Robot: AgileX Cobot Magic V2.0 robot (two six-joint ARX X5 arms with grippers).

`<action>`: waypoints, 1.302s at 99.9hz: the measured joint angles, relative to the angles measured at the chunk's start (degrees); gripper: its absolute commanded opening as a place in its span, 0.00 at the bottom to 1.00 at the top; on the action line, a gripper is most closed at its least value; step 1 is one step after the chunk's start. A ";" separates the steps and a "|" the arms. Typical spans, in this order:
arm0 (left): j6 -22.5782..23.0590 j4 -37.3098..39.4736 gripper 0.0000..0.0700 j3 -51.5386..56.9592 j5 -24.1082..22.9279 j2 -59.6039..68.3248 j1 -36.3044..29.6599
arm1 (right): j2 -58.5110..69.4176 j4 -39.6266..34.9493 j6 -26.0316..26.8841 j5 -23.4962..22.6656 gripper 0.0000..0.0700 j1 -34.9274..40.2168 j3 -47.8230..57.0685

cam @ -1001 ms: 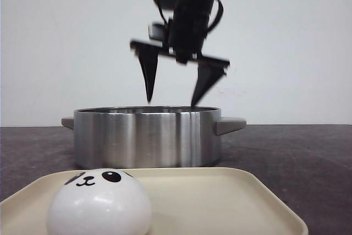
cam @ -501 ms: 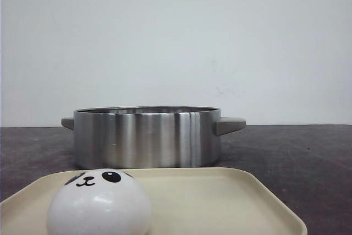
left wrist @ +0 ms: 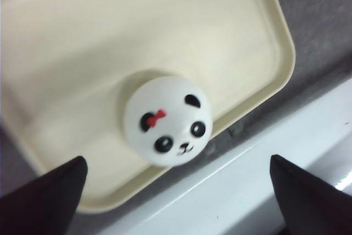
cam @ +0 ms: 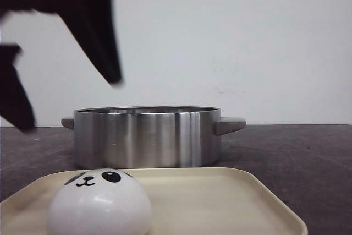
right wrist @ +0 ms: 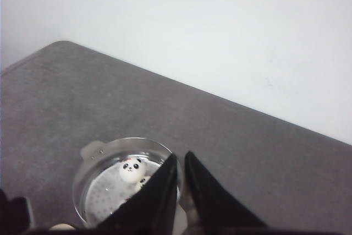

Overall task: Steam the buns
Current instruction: 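Lower the left gripper onto the last panda bun on the tray, then lift the last bun with the left gripper and place it in the pot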

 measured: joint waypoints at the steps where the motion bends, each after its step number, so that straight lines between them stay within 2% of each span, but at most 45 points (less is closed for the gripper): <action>1: 0.00 0.20 0.97 0.00 0.02 0.55 -0.20 | -0.11 -0.15 0.00 0.04 0.02 0.00 0.00; 27: -0.68 1.53 0.97 0.00 0.13 11.52 -2.27 | -0.72 -3.10 0.00 0.07 0.02 0.00 -0.11; 40: -0.94 3.17 0.93 0.00 -2.08 14.49 -2.29 | -1.46 -3.52 0.00 0.09 0.02 0.04 -0.15; 46: -1.31 4.22 0.80 0.00 -2.80 15.23 -2.29 | -1.79 -3.54 0.00 0.09 0.02 0.04 -0.15; 51: -1.53 4.87 0.63 0.02 -3.08 15.52 -2.29 | -1.95 -3.56 0.00 0.09 0.02 0.04 -0.15; 56: -1.62 5.53 0.37 0.02 -3.08 15.76 -2.29 | -2.05 -3.74 0.00 0.09 0.02 0.04 -0.15; 61: -1.64 5.88 0.01 0.09 -3.17 16.17 -2.29 | -2.08 -4.00 0.00 0.11 0.02 0.04 -0.15; 62: -1.64 5.88 0.00 0.09 -3.17 16.20 -2.29 | -2.08 -4.04 0.00 0.09 0.02 0.04 -0.15; 65: -1.57 5.99 0.02 0.09 -3.10 16.24 -2.27 | -2.05 -4.17 0.00 0.09 0.02 0.04 -0.15; 77: -0.59 5.35 0.01 0.57 -2.21 16.24 -2.27 | -1.92 -4.35 0.02 0.09 0.02 0.04 -0.15; 98: 3.23 -2.56 0.01 9.27 -2.25 12.07 -2.29 | -1.92 -4.44 0.13 0.24 0.02 0.04 -0.15; 115: 10.29 -5.38 0.01 28.00 -11.58 8.68 -0.57 | -1.92 -4.44 0.17 0.24 0.02 0.04 -0.15; 130: 16.96 -7.02 0.01 36.96 -12.50 13.22 5.92 | -1.92 -4.44 0.20 0.24 0.02 0.04 -0.15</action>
